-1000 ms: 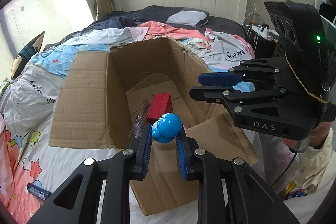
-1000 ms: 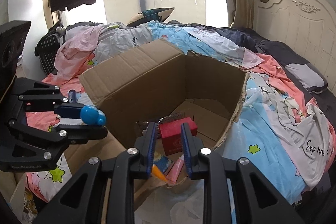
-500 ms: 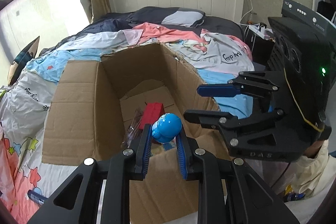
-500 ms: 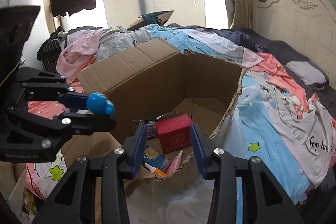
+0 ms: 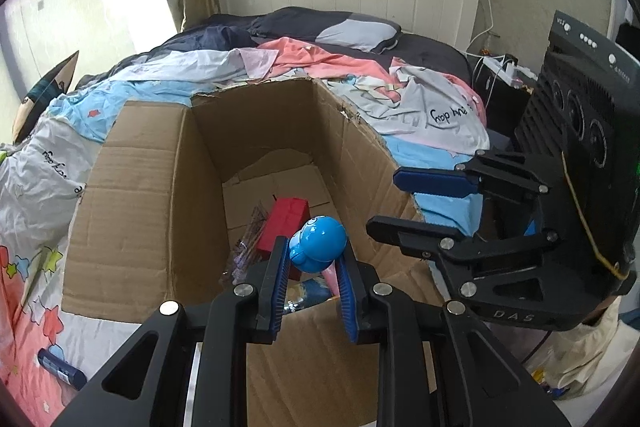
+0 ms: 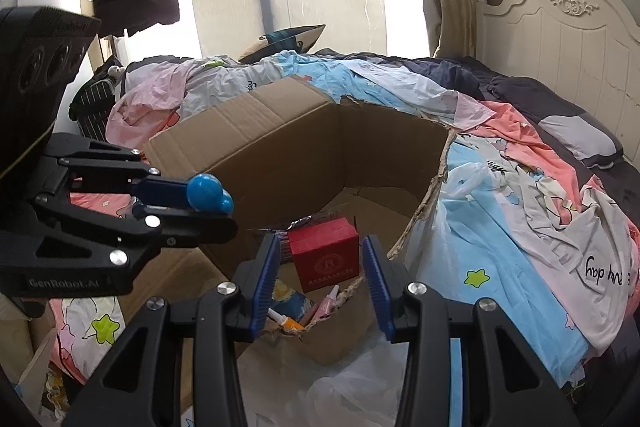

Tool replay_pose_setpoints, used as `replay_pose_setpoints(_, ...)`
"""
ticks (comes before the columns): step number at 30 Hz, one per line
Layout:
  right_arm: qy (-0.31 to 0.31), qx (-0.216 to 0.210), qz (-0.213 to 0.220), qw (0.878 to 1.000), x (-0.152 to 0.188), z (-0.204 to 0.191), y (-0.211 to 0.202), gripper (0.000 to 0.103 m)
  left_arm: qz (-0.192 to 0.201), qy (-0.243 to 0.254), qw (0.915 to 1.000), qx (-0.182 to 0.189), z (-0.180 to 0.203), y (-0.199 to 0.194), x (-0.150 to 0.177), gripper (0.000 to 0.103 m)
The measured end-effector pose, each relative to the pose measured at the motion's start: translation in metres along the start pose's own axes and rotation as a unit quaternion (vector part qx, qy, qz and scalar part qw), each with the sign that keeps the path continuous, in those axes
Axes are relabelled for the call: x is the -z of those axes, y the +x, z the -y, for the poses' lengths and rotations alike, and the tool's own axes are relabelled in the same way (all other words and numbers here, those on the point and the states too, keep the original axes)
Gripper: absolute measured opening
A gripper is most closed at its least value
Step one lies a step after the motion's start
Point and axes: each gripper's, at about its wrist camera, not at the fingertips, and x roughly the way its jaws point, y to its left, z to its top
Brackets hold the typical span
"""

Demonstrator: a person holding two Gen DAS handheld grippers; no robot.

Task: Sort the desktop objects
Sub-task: 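Lower both items into the cardboard box and open both grippers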

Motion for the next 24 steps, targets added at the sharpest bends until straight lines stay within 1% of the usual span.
replay_pose_setpoints(2, -0.001, 0.002, 0.0, 1.0, 0.001, -0.001, 0.0, 0.04, 0.003, -0.006, 1.0, 0.001, -0.001, -0.001, 0.0, 0.034)
replay_pose_setpoints(3, -0.002, 0.002, 0.0, 1.0, 0.001, -0.001, 0.0, 0.04, 0.005, -0.008, 1.0, 0.0, -0.001, -0.003, -0.001, 0.046)
replay_pose_setpoints(4, -0.003, 0.003, 0.0, 1.0, 0.001, -0.001, -0.001, 0.04, 0.009, -0.008, 0.9999, -0.003, -0.001, -0.005, 0.0, 0.054)
replay_pose_setpoints(6, -0.004, 0.003, 0.0, 1.0, 0.001, -0.002, -0.001, 0.04, 0.017, -0.005, 0.9997, -0.016, 0.001, -0.009, 0.0, 0.055)
replay_pose_setpoints(7, -0.004, 0.003, 0.001, 1.0, 0.001, -0.002, -0.001, 0.04, 0.021, -0.004, 0.9996, -0.021, 0.002, -0.011, 0.0, 0.059)
replay_pose_setpoints(8, -0.004, 0.003, 0.001, 1.0, 0.001, -0.002, -0.001, 0.04, 0.022, -0.002, 0.9996, -0.02, 0.003, -0.013, 0.0, 0.063)
replay_pose_setpoints(10, -0.003, 0.002, 0.002, 1.0, 0.001, -0.002, -0.001, 0.04, 0.026, -0.002, 0.9994, -0.023, 0.004, -0.015, -0.001, 0.081)
replay_pose_setpoints(12, -0.003, 0.003, 0.002, 1.0, 0.001, -0.001, -0.001, 0.041, 0.029, -0.002, 0.9991, -0.032, 0.004, -0.017, 0.0, 0.087)
replay_pose_setpoints(15, -0.005, 0.003, 0.002, 1.0, 0.002, -0.002, -0.002, 0.044, 0.031, -0.001, 0.999, -0.031, 0.004, -0.019, 0.001, 0.09)
replay_pose_setpoints(16, -0.006, 0.003, 0.003, 1.0, 0.002, -0.003, -0.002, 0.045, 0.029, -0.001, 0.9989, -0.038, 0.005, -0.018, 0.002, 0.097)
replay_pose_setpoints(17, -0.006, 0.004, 0.003, 1.0, 0.002, -0.003, -0.002, 0.046, 0.027, 0.0, 0.9987, -0.044, 0.005, -0.018, 0.003, 0.102)
replay_pose_setpoints(19, -0.006, 0.002, 0.004, 1.0, 0.002, -0.004, -0.002, 0.048, 0.028, 0.006, 0.9979, -0.058, 0.005, -0.018, 0.004, 0.103)
replay_pose_setpoints(21, -0.006, -0.003, 0.005, 1.0, 0.002, -0.006, -0.001, 0.055, 0.026, 0.011, 0.9969, -0.073, 0.005, -0.018, 0.005, 0.103)
replay_pose_setpoints(24, -0.004, -0.003, 0.006, 1.0, 0.002, -0.007, -0.001, 0.061, 0.025, 0.009, 0.9968, -0.076, 0.002, -0.02, 0.008, 0.103)
